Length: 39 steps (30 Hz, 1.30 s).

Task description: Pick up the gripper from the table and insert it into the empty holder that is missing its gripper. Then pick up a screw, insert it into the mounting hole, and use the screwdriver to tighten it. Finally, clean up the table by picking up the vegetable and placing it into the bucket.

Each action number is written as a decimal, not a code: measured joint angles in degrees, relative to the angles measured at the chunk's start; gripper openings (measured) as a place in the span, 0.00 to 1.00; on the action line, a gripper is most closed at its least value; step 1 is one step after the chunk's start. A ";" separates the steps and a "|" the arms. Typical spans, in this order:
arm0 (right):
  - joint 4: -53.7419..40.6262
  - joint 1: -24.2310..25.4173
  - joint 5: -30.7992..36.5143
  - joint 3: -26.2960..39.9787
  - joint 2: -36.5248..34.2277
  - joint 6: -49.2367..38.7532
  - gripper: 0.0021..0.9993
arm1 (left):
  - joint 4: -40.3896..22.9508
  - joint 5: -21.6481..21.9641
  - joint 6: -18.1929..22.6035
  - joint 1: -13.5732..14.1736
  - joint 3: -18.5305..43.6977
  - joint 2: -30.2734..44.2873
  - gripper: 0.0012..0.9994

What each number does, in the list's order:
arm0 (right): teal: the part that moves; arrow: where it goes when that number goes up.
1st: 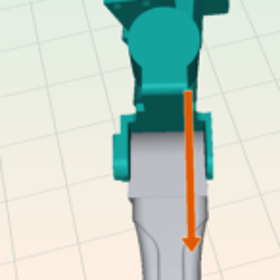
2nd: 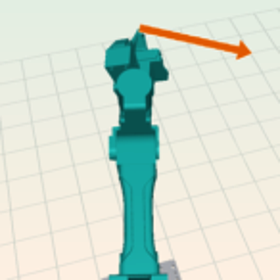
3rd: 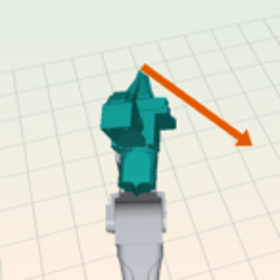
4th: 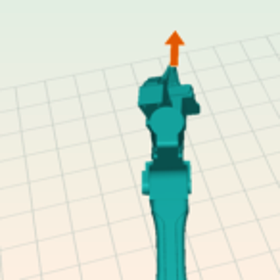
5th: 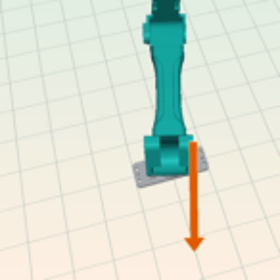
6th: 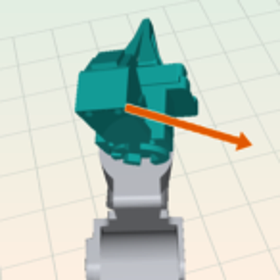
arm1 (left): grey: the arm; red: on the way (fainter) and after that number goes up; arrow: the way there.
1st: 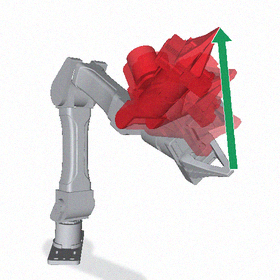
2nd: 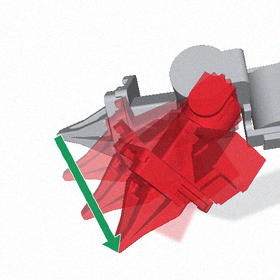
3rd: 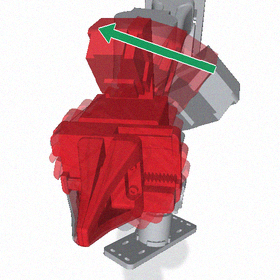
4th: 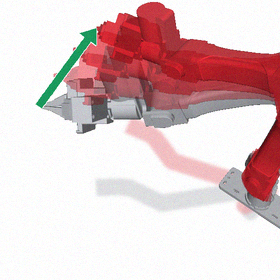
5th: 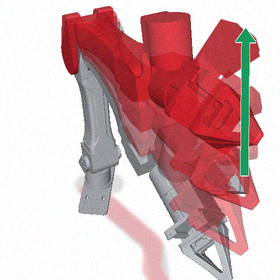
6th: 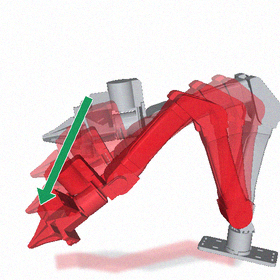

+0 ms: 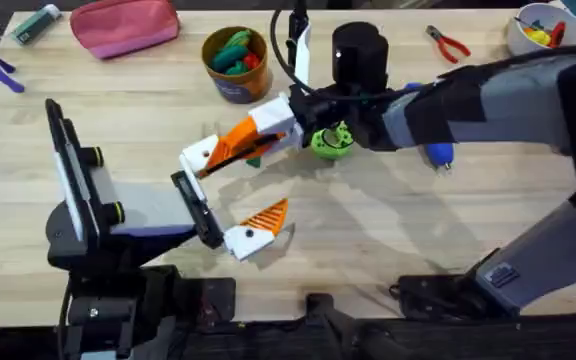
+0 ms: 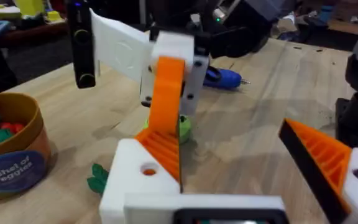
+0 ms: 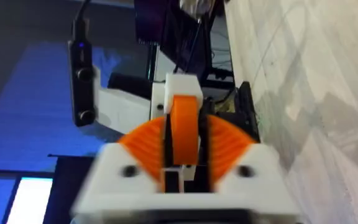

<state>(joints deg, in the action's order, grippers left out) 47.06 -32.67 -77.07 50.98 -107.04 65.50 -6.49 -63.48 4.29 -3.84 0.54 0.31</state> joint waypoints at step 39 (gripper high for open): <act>-107.57 7.16 58.94 36.05 17.35 -53.98 0.99 | 0.01 0.02 0.02 0.10 0.00 -0.01 0.99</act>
<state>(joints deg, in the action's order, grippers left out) -60.51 -25.51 -18.14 87.03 -89.69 11.53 -6.48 -63.46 4.32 -3.74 0.54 0.30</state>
